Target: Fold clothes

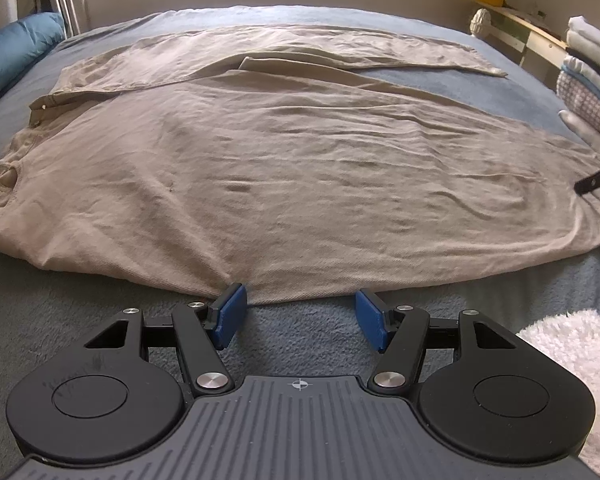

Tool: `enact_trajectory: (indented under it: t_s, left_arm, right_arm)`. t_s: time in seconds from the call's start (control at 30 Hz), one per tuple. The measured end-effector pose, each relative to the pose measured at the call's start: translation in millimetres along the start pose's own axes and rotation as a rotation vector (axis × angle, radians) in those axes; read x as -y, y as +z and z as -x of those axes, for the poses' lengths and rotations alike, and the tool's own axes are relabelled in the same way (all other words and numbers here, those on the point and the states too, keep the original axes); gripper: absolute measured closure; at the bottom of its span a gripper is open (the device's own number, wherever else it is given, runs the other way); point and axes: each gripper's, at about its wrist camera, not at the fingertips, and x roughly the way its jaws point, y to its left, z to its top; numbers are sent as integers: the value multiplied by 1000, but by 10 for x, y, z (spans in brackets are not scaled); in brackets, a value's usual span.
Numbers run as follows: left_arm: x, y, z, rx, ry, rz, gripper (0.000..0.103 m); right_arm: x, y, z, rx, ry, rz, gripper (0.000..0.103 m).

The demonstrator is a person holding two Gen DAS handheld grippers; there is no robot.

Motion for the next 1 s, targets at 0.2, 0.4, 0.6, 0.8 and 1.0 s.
enact_trajectory:
  t_s: [0.2,0.4,0.6,0.8,1.0]
  left_arm:
    - [-12,12,0,-7,-2,16,42]
    - [-61,31,49,-24,-6,43,42]
    - [-158,84,240,17,23,102,42]
    - [-234,200,232,52,55,134,42]
    - [-356,188,7,16,43,182,42]
  right_arm:
    - [432,-656,251,-29,18,-81,64]
    - [690,-938,641,-101,-42,-152,63]
    - [33,-110,672,54,156,-56,64]
    - [-1195,776,263,106,377,177,64]
    - [-1706,995,-138,98,389,279,65]
